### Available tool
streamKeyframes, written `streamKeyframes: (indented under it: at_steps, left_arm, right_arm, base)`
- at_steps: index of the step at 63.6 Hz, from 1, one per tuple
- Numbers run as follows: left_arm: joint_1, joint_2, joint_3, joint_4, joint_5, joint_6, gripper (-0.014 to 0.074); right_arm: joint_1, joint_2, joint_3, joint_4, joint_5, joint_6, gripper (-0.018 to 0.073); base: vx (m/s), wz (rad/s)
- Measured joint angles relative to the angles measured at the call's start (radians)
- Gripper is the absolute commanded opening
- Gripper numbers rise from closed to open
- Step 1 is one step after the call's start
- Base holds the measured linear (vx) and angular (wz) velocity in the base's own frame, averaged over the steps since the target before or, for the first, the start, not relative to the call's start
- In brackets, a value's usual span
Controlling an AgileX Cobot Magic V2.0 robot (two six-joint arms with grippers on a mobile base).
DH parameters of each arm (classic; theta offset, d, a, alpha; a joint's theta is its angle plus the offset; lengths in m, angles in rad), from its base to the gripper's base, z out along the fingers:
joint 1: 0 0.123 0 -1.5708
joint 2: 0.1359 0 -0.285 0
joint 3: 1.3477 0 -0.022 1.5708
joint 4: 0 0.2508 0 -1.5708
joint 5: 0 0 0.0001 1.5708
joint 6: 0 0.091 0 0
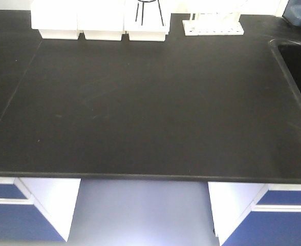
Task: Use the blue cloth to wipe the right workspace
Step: 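Hold the cloth in the right gripper while the base backs away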
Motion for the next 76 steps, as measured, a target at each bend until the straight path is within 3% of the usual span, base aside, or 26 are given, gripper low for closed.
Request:
streamKeyframes:
  at_steps: [76]
  left_arm:
    - [0.0,0.0,0.0,0.0,0.0,0.0,-0.0006]
  right_arm:
    - [0.0,0.0,0.0,0.0,0.0,0.0,-0.0004]
  base:
    - [-0.22,-0.01]
